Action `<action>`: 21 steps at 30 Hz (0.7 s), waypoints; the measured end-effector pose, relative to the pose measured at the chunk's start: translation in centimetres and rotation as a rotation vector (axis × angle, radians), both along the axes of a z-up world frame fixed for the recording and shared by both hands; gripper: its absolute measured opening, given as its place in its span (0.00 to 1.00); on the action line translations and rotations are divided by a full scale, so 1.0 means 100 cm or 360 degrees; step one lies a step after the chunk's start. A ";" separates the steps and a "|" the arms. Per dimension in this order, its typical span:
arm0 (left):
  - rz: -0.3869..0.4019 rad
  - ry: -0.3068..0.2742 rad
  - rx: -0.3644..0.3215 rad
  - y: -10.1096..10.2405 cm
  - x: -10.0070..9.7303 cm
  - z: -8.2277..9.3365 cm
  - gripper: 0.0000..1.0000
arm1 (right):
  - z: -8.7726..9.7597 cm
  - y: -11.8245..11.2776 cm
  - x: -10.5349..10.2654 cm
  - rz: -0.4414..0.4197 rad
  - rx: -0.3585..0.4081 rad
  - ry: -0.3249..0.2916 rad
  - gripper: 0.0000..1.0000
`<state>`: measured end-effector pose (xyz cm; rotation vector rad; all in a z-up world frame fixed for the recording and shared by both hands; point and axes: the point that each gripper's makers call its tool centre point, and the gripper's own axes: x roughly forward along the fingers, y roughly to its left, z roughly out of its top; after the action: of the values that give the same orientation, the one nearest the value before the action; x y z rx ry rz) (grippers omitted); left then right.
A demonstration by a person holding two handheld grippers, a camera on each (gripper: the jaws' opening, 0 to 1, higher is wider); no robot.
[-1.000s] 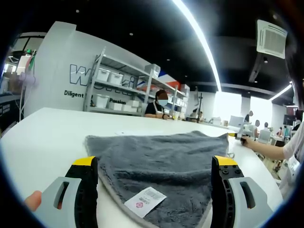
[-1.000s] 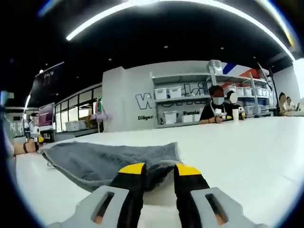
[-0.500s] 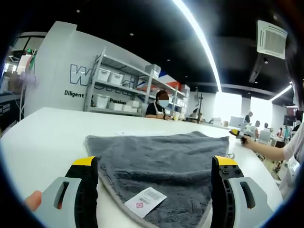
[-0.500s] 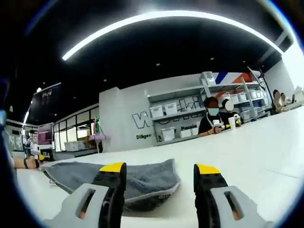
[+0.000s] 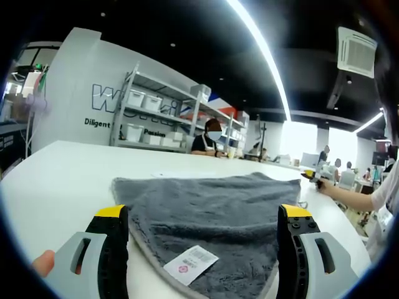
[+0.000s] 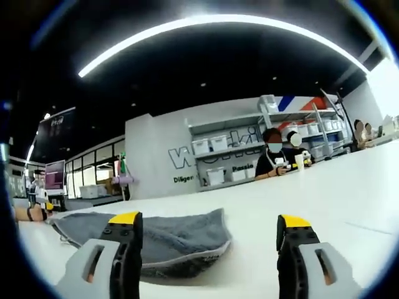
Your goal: Fold the towel on the table until its edges align and the towel forms a compact rectangular stack.
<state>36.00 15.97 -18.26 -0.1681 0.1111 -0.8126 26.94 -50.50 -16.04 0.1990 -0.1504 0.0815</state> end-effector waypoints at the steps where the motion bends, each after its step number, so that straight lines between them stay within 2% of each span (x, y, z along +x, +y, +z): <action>1: -0.0001 0.0001 -0.0001 0.000 0.000 0.000 0.98 | 0.000 -0.001 0.000 -0.0005 0.0000 0.0002 0.95; 5: 0.0000 0.0001 -0.0001 0.000 0.000 0.000 0.98 | -0.002 -0.003 0.001 -0.0021 -0.0009 0.0018 0.99; 14: 0.0000 0.0001 0.0001 0.002 0.002 0.001 0.98 | -0.001 -0.008 0.001 -0.0042 -0.0010 0.0016 0.99; 21: 0.0000 0.0001 0.0003 -0.001 -0.001 0.000 0.98 | -0.004 -0.003 0.000 -0.0048 -0.0025 0.0031 0.99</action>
<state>35.91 15.87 -18.29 -0.1665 0.1121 -0.8125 26.89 -50.80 -16.40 0.1817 -0.1331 0.0506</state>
